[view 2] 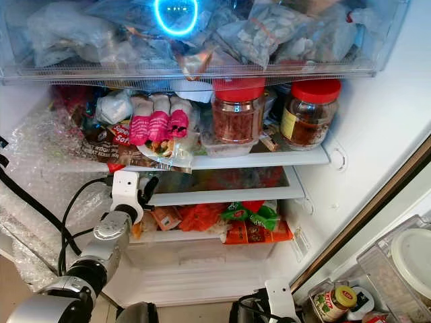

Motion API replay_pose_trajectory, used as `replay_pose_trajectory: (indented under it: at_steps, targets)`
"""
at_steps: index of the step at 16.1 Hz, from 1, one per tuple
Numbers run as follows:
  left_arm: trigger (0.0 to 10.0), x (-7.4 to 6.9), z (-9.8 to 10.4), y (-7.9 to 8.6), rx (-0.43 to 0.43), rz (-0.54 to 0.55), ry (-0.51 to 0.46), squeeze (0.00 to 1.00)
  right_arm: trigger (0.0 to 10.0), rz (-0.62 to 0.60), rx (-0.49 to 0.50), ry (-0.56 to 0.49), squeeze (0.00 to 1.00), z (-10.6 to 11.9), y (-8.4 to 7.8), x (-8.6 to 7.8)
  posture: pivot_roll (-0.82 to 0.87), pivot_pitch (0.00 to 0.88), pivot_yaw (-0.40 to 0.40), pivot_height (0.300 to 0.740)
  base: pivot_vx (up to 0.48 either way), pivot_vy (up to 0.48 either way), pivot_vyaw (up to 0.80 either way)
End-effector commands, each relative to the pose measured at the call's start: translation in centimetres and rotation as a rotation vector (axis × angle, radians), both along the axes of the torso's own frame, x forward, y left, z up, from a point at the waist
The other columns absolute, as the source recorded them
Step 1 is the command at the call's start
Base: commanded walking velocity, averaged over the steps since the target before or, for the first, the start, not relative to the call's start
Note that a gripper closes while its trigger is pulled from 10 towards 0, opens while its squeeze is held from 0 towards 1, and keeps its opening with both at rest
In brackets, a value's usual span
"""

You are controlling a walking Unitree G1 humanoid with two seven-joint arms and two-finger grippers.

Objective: Restocking fridge

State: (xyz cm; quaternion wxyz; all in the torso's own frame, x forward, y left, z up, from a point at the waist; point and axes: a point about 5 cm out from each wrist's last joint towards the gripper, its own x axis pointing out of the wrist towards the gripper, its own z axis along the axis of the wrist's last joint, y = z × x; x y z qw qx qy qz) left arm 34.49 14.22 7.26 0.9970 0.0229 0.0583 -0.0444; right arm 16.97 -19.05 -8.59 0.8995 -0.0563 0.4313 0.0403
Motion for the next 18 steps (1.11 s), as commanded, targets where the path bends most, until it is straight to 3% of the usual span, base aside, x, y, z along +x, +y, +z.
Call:
replay_pose_trajectory:
  at_steps: [1,8,10,13,14,18]
  targets:
    - [10.0,0.2,0.1,0.5,0.003,0.019,0.005,1.00,10.0,-0.019,-0.026,0.072,0.00,-0.8,-0.6,-1.8,-0.09,0.032,-0.016,0.635,0.000,0.000,0.00]
    - [10.0,-0.1,0.6,0.0,0.042,-0.044,-0.078,1.00,10.0,-0.019,-0.025,0.072,0.00,-0.8,-0.6,-1.8,-0.09,0.034,-0.016,0.635,0.000,0.000,0.00]
    - [10.0,-0.5,1.6,-1.1,0.142,-0.155,-0.181,1.00,10.0,-0.018,-0.027,0.073,0.00,-0.8,-0.6,-1.8,-0.09,0.037,-0.018,0.635,0.000,0.000,0.00]
    - [10.0,-1.4,2.2,-1.6,0.174,-0.205,-0.267,1.00,10.0,-0.018,-0.027,0.072,0.00,-0.8,-0.6,-1.8,-0.09,0.039,-0.017,0.635,0.000,0.000,0.00]
    - [10.0,-1.8,2.3,-1.6,0.186,-0.217,-0.281,0.00,10.0,-0.018,-0.027,0.072,0.00,-0.8,-0.6,-1.8,-0.09,0.039,-0.017,0.635,0.000,0.000,0.00]
    - [10.0,-3.2,1.5,-0.7,0.194,-0.211,-0.274,0.00,10.0,-0.015,-0.026,0.073,0.00,-0.8,-0.6,-1.7,-0.09,0.040,-0.016,0.635,0.000,0.000,0.00]
